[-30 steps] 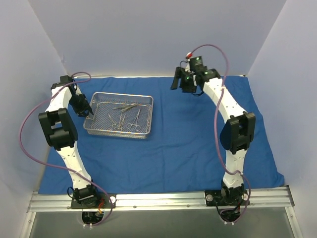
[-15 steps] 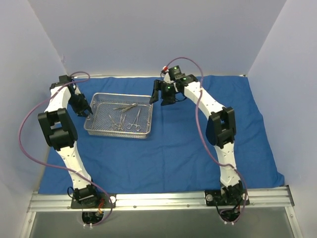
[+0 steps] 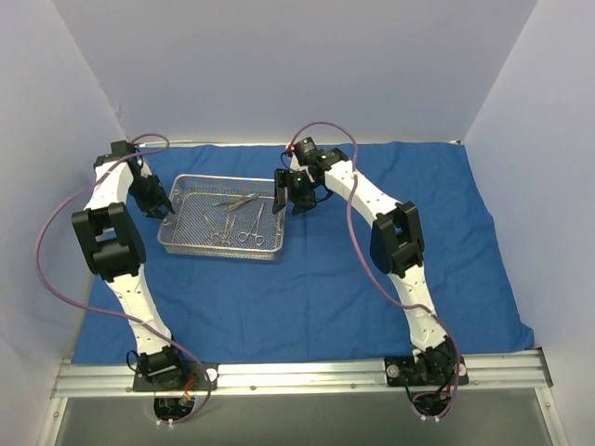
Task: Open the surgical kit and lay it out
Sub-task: Place the container in the surgical kit.
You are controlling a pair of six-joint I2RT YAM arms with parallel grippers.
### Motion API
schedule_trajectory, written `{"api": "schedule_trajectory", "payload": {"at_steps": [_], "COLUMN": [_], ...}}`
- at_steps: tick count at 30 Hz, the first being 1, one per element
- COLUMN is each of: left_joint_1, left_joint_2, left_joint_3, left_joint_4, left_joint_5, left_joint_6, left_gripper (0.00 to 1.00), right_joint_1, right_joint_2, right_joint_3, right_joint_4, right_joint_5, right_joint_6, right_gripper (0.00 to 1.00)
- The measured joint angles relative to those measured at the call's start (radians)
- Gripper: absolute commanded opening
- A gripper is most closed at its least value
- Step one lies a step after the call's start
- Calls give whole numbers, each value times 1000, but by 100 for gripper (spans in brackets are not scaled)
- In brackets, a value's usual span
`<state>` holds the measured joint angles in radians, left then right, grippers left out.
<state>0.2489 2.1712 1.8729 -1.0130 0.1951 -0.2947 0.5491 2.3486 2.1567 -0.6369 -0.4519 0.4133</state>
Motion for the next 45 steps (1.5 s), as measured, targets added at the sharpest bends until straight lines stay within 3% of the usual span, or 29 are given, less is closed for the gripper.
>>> {"api": "schedule_trajectory", "payload": {"at_steps": [2, 5, 6, 9, 14, 20, 26, 32, 37, 38, 41, 42, 43, 44, 45], "left_joint_1": [0, 0, 0, 1, 1, 1, 6, 21, 34, 36, 38, 39, 39, 40, 41], "left_joint_2": [11, 27, 31, 38, 40, 42, 57, 71, 76, 77, 78, 79, 79, 79, 79], "left_joint_3": [9, 21, 28, 45, 50, 71, 107, 123, 123, 123, 123, 123, 122, 120, 115], "left_joint_4": [2, -2, -4, -10, -19, -43, -111, -144, -159, -159, -157, -156, -152, -144, -129], "left_joint_5": [5, 16, 19, 25, 25, 6, -5, -1, 1, 4, 5, 4, 3, 0, -8], "left_joint_6": [1, 9, 13, 32, 36, 42, 80, 126, 151, 152, 139, 125, 112, 99, 74], "left_gripper": [43, 38, 36, 21, 12, 11, 14, 26, 33, 39, 45, 49, 86, 94, 94], "right_joint_1": [3, 14, 19, 27, 30, 46, 97, 155, 182, 182, 182, 183, 186, 192, 201], "right_joint_2": [19, 49, 57, 68, 68, 45, -71, -124, -139, -146, -163, -167, -169, -170, -170], "right_joint_3": [14, 27, 30, 42, 46, 15, -152, -224, -291, -303, -338, -347, -351, -351, -351], "right_joint_4": [-3, -10, -13, -19, -18, -17, -2, 11, 68, 81, 115, 123, 125, 117, 109], "right_joint_5": [9, 19, 20, 39, 55, 55, 43, 62, 65, 66, 63, 59, 49, 20, 3], "right_joint_6": [2, 6, 5, 18, 29, 0, -5, -14, 2, 5, 12, 8, 0, -18, -31], "right_gripper": [54, 37, 22, 0, 0, 0, 0, 0, 15, 18, 34, 43, 49, 54, 62]}}
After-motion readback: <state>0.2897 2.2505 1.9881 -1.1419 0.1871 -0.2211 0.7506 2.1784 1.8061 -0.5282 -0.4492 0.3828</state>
